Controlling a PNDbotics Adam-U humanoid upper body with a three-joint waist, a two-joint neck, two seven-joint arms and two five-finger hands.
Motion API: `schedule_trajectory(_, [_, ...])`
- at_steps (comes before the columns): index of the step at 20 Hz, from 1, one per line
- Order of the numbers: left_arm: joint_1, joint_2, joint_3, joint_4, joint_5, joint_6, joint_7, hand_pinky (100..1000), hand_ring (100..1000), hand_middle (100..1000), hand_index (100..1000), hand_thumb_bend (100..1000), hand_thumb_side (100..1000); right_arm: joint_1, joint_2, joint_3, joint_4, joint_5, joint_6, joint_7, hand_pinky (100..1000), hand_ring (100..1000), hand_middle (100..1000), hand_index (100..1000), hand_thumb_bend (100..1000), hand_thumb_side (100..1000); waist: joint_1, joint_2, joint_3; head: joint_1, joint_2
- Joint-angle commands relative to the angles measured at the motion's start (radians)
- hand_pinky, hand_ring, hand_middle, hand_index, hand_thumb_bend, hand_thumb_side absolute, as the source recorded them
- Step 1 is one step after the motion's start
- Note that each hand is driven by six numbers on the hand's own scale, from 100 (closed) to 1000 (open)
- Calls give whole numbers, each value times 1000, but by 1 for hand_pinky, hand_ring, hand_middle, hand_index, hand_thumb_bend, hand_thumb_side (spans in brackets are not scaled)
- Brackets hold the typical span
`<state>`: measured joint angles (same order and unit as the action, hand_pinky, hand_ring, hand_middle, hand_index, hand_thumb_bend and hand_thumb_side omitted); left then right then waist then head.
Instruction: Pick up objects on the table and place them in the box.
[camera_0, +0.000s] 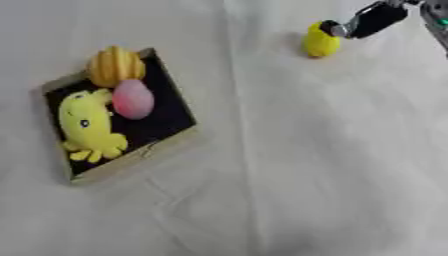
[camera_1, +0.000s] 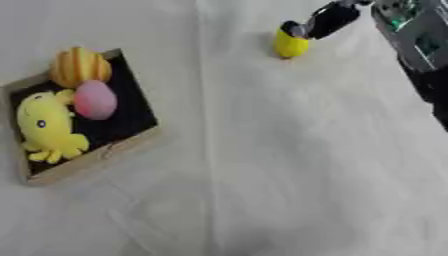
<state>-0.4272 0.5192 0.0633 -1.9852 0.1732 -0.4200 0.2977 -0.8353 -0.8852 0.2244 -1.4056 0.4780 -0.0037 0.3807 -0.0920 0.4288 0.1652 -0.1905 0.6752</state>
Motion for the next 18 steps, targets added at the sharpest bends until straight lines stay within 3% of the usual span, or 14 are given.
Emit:
schedule_trajectory(1, [-10, 25, 10, -15, -8, 0, 3, 732, 631, 606, 780, 100, 481, -8, -49, -25, 23, 27, -2, -9, 924, 955, 797, 908, 396, 232, 16, -5, -2, -1, -19])
schedule_trajectory(9, [-18, 24, 10, -15, -13, -2, 4, 731, 630, 605, 780, 100, 489, -12, -35, -39, 84, 41, -8, -16, 931, 959, 795, 930, 348, 179, 22, 19, 4, -1, -53])
schedule_trajectory(18, [-25, 20, 8, -15, -17, -3, 6, 730, 637, 604, 780, 100, 498, -24, -21, -40, 123, 69, -5, -20, 928, 958, 797, 931, 370, 206, 25, 47, 20, -7, -84])
